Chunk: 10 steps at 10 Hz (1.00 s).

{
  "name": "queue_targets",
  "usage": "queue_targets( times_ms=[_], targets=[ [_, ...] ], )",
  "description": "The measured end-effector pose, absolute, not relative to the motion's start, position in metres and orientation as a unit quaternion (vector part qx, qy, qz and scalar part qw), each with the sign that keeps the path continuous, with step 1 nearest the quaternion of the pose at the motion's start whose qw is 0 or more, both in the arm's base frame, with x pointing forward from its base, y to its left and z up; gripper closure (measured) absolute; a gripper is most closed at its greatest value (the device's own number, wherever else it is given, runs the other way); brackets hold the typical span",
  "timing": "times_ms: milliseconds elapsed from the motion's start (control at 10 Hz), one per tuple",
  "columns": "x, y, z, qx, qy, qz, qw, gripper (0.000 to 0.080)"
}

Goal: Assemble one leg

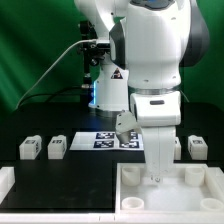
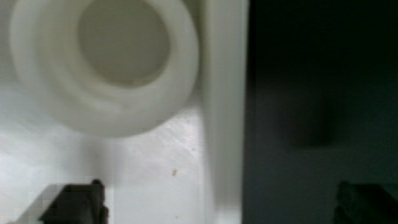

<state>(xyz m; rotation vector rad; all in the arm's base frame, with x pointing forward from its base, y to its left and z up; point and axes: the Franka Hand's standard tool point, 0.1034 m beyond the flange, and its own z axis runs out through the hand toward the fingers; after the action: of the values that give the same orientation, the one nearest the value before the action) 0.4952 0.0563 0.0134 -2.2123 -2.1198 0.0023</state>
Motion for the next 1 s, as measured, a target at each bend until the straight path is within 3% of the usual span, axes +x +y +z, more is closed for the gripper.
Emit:
queue_targets(
  times_ms=[400, 600, 800, 1000],
  targets=[
    [0.495, 0.055, 0.014, -0.724, -0.689, 0.000, 0.038, 0.0150],
    [0.491, 0.055, 0.025, -0.767, -0.641, 0.001, 0.035, 0.0150],
    [0.485, 0.077, 0.039, -0.802, -0.596, -0.003, 0.034, 0.0150],
    [0.477, 0.107, 0.041, -0.888, -0.458, -0.002, 0.043, 0.0150]
  ],
)
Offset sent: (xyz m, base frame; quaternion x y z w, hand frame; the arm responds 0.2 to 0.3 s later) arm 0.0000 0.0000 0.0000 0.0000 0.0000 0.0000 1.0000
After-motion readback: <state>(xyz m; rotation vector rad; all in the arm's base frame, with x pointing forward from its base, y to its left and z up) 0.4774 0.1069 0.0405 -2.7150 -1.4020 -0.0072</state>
